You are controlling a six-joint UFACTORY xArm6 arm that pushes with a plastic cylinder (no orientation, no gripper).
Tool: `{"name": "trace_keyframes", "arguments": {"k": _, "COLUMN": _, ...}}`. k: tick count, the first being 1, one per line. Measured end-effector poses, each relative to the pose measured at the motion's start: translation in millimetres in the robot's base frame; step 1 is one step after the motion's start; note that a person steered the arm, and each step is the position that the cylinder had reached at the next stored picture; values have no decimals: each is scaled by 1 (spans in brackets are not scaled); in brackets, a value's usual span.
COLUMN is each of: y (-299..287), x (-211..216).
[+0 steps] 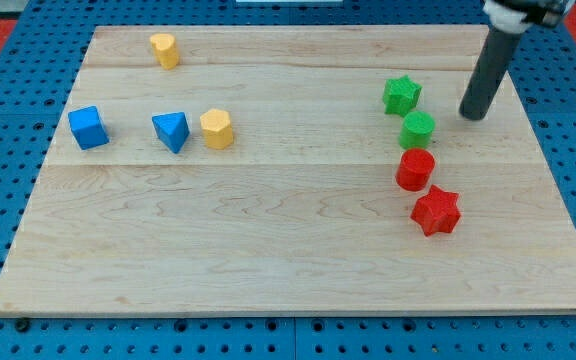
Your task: Push the yellow hexagon close to the green circle
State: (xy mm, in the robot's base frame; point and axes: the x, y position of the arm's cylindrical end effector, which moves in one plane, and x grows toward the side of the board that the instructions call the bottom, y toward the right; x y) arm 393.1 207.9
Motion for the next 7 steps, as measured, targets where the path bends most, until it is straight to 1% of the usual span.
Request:
{"name": "trace_keyframes", "arguments": {"k": 1, "y": -58, "x": 12}}
{"name": "trace_keyframes", "arguments": {"k": 2, "y": -86, "x": 1}}
{"name": "trace_keyframes", "arguments": {"k": 3, "y": -86, "x": -5}}
{"name": "trace_keyframes", "arguments": {"k": 4, "y": -97, "x": 32}}
{"name": "trace_keyframes", "arguments": {"k": 5, "y": -168, "x": 65}}
{"name": "trace_keyframes", "arguments": {"k": 6, "y": -270, "x": 67}}
{"name": "trace_keyframes", "arguments": {"k": 7, "y": -317, "x": 45}}
